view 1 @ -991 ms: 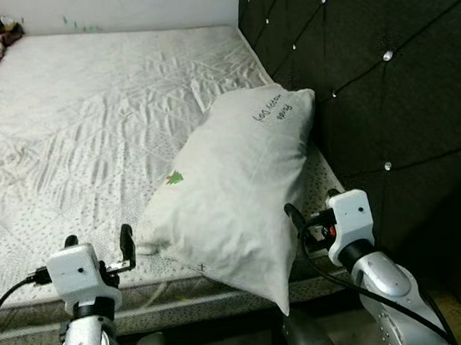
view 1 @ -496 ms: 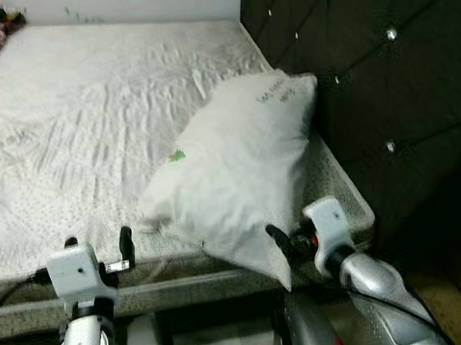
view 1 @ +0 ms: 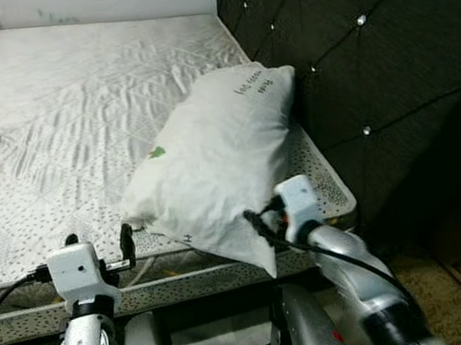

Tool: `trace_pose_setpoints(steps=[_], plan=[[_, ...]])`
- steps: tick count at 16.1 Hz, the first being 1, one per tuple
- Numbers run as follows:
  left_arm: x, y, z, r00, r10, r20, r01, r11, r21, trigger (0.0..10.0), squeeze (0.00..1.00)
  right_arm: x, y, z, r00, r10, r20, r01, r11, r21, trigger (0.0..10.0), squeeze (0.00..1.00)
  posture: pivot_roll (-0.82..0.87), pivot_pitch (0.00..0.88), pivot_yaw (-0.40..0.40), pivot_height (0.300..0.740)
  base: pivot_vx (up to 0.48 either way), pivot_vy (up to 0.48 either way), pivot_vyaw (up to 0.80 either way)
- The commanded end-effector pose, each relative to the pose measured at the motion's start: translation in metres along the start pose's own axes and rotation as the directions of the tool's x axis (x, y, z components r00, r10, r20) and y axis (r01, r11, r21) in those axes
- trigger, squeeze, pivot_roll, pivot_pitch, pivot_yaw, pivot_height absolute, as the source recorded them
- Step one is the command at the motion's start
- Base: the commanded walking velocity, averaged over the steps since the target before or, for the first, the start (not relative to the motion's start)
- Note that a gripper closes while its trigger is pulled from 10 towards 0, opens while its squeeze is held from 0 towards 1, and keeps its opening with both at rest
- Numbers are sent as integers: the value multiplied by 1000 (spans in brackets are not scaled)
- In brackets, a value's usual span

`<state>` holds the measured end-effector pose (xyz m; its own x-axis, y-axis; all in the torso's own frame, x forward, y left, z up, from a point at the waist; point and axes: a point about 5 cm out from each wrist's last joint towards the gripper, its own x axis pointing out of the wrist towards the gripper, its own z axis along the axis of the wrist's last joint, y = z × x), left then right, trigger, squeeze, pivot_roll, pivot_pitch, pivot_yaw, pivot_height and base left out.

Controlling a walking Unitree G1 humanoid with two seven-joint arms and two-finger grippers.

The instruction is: Clean up the room

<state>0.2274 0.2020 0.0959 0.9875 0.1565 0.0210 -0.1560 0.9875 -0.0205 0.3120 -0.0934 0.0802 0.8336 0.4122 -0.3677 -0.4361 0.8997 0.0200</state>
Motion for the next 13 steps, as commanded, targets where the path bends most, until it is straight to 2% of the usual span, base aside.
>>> trace_pose_setpoints(steps=[1, 2, 3, 4, 6, 13], plan=[[0, 2, 3, 1000, 8, 6, -8, 1000, 3, 10000, 0, 5, 3, -3, 998, -1, -57, 3, 999, 38, 10000, 0, 68, 104, -93, 558, 0, 0, 0], [-1, 2, 4, 1000, 9, 6, -9, 1000, 3, 10000, 0, 8, 6, -3, 997, 9, -71, -4, 998, 67, 10000, 0, 68, 104, -93, 558, 0, 0, 0], [-1, 3, 4, 1000, 10, 5, -10, 1000, 3, 10000, 0, 11, 10, -1, 997, 26, -70, -20, 997, 78, 8431, 0, 71, 107, -94, 558, 0, 0, 0], [-2, 3, 4, 1000, 11, 3, -11, 1000, 2, 10000, 0, 13, 14, 1, 997, 42, -66, -37, 997, 68, 0, 0, 73, 108, -94, 558, 0, 0, 0], [-4, 3, 4, 1000, 12, 2, -12, 1000, -1, 10000, 0, 19, 24, 12, 995, 92, -37, -89, 994, 67, 0, 0, 80, 111, -100, 558, 0, 0, 0], [-3, 5, 3, 1000, 20, -1, -20, 1000, 4, 10000, 0, 26, 22, 21, 996, 87, -8, -86, 994, 65, 0, 0, 83, 84, -87, 558, 0, 0, 0]])
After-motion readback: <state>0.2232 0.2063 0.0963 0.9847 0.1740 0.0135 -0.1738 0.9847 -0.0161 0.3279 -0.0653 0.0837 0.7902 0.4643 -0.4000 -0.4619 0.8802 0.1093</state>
